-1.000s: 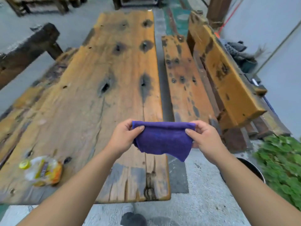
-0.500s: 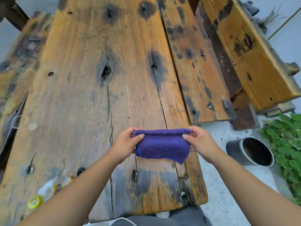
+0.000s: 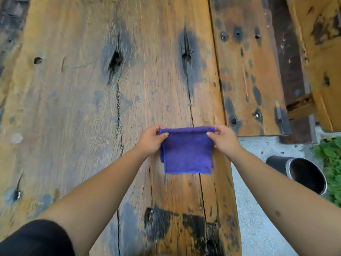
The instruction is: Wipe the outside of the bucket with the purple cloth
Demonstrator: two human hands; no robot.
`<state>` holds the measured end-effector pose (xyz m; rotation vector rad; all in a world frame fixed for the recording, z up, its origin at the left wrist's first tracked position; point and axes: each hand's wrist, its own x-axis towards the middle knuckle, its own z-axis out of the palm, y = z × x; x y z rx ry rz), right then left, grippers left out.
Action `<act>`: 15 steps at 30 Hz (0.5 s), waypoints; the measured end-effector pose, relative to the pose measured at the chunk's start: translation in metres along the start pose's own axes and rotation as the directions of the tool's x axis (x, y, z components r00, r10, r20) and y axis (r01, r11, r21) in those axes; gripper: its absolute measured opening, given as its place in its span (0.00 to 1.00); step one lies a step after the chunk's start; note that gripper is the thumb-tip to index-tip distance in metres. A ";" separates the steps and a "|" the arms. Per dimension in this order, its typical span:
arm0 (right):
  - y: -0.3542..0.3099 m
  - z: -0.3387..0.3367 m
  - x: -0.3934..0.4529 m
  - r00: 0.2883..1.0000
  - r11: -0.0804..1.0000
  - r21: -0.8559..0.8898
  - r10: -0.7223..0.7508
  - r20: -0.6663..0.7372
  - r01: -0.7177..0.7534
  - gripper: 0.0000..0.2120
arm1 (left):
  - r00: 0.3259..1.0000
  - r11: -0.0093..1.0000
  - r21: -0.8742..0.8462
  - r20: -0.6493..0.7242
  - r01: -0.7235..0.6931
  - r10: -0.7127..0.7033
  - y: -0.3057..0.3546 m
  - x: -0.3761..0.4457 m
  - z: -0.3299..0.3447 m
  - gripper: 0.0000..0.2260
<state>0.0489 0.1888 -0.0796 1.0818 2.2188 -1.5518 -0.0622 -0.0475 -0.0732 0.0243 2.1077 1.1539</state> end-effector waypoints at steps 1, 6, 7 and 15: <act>-0.002 0.000 0.014 1.000 1.000 -0.024 -0.015 -0.010 0.014 0.04 | 0.999 0.996 0.084 -0.030 -0.016 0.018 0.001 0.014 -0.001 0.05; -0.012 -0.003 0.053 0.990 0.979 -0.203 -0.017 -0.139 -0.012 0.04 | 0.992 0.951 0.310 -0.119 -0.014 0.053 0.010 0.051 -0.006 0.07; -0.010 -0.002 0.055 0.986 0.973 -0.231 -0.029 -0.164 -0.010 0.05 | 0.989 0.948 0.318 -0.136 -0.014 0.060 0.010 0.052 -0.007 0.12; -0.009 -0.004 0.016 0.971 0.810 -0.566 -0.231 -0.067 0.153 0.32 | 0.975 0.645 0.762 -0.092 -0.061 0.200 0.024 0.006 -0.005 0.41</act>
